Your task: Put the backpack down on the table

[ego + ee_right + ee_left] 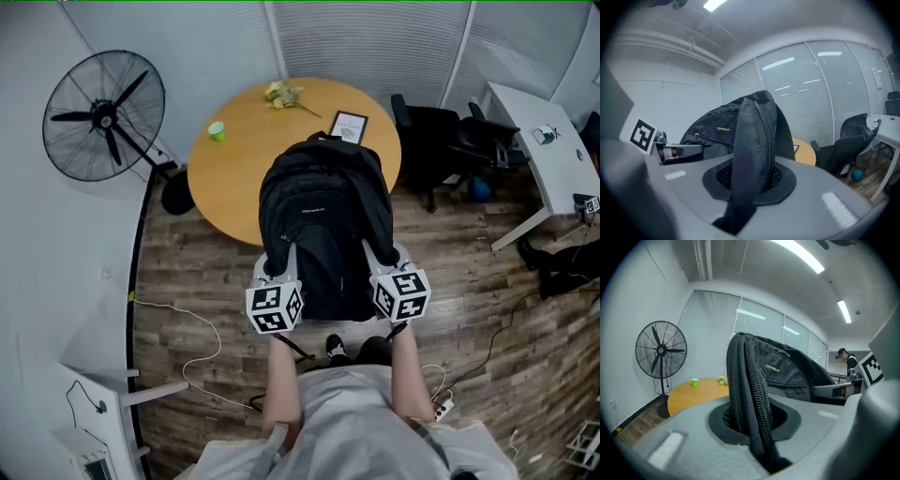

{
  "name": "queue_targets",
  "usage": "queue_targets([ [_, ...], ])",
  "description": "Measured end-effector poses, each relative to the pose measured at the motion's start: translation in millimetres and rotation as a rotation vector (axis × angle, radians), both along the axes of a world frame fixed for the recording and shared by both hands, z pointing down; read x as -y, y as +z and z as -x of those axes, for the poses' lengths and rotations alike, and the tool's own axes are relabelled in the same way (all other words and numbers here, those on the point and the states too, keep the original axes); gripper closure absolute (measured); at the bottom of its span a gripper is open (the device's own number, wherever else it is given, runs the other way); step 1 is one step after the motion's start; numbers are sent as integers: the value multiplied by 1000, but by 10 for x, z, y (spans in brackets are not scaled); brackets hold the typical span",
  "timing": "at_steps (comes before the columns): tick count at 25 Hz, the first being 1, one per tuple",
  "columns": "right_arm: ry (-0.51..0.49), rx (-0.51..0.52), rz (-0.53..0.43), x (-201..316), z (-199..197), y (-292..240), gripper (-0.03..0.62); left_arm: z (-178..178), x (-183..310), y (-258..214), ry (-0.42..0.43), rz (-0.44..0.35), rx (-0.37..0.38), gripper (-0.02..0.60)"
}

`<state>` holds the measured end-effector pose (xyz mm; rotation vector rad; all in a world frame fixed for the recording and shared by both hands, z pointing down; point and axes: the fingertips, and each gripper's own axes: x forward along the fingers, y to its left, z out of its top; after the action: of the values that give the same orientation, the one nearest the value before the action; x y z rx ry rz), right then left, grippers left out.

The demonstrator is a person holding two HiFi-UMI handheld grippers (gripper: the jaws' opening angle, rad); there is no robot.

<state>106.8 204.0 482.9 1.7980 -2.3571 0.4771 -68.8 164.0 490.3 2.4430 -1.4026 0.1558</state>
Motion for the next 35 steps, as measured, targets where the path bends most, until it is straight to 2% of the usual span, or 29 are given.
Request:
queue_targets([
  [9, -52, 1, -52, 360, 129, -116, 539, 167, 342, -151, -14, -39, -66, 526],
  [20, -132, 12, -61, 1213, 263, -134, 539, 313, 1053, -212, -64, -61, -54, 526],
  [35, -232, 53, -43, 2792, 362, -114, 539, 418, 2413, -282, -138, -51, -6, 526],
])
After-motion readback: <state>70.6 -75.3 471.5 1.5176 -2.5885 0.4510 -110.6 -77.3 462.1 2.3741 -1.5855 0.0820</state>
